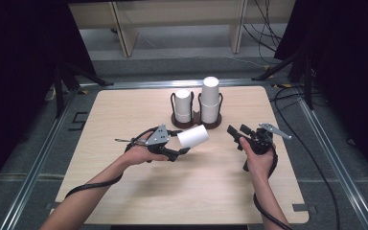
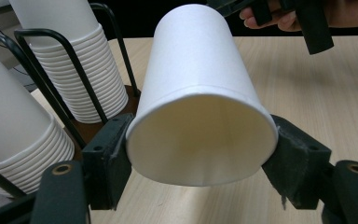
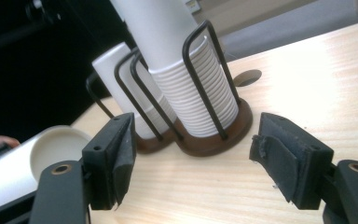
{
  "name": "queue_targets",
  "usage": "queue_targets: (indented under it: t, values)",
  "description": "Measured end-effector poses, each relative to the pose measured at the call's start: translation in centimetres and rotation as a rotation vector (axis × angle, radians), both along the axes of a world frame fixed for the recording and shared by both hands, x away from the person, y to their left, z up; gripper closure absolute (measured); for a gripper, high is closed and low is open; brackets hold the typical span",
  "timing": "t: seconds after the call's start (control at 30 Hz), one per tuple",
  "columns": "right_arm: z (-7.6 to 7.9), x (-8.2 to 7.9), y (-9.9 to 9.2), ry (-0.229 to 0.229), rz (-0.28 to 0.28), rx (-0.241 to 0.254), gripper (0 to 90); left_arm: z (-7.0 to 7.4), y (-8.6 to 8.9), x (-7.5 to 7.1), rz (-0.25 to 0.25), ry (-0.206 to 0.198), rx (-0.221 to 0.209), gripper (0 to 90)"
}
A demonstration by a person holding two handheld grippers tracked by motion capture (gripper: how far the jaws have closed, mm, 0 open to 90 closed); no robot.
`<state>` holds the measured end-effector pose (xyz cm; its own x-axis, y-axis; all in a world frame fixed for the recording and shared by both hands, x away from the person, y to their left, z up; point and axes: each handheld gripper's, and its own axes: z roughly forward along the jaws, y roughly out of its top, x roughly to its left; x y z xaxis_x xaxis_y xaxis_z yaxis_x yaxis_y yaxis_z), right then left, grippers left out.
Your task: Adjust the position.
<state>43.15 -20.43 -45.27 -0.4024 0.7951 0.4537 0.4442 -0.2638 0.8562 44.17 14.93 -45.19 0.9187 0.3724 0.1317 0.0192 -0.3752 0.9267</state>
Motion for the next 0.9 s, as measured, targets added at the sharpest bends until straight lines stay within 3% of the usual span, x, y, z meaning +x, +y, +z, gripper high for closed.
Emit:
queue_targets:
  t: [0.2, 0.37, 0.4, 0.43, 0.53, 0.6, 0.63, 0.73, 0.87, 0.9]
  values:
    - [-0.2, 0.1, 0.2, -0.01, 0.012, -0.087, 29.6, 0.4, 0.7, 0.4, -0.043, 0.01, 0.05, 29.2]
    - [-0.2, 0.0, 0.5, -0.011, 0.037, -0.094, 29.6, 0.9, 1.2, 0.8, -0.079, 0.021, 0.086, 29.5]
    - [-0.2, -0.1, 0.5, -0.002, 0.031, -0.131, 29.6, 1.1, 1.3, 0.9, -0.087, 0.012, 0.107, 29.5]
    - [-0.2, -0.1, 0.6, -0.011, 0.05, -0.114, 29.6, 1.1, 1.3, 0.9, -0.091, 0.021, 0.102, 29.6]
    - [-0.2, 0.0, 0.4, -0.017, 0.057, -0.17, 29.6, 1.4, 1.5, 1.2, -0.115, 0.034, 0.112, 30.0]
    - [-0.4, 0.1, 0.5, -0.035, 0.069, -0.184, 29.6, 1.7, 1.7, 1.3, -0.113, 0.032, 0.139, 30.3]
    - [-0.4, -0.2, 0.7, 0.001, 0.077, -0.137, 29.5, 1.8, 1.8, 1.4, -0.124, 0.035, 0.153, 30.3]
    - [-0.7, 0.0, 0.6, -0.027, 0.076, -0.175, 29.5, 1.9, 2.0, 1.6, -0.14, 0.041, 0.167, 30.6]
    - [-0.6, -0.1, 0.5, -0.008, 0.078, -0.194, 29.5, 2.3, 2.2, 1.9, -0.164, 0.038, 0.219, 30.7]
    - [-0.6, -0.1, 0.4, -0.007, 0.083, -0.197, 29.5, 2.3, 2.2, 1.9, -0.164, 0.046, 0.21, 30.7]
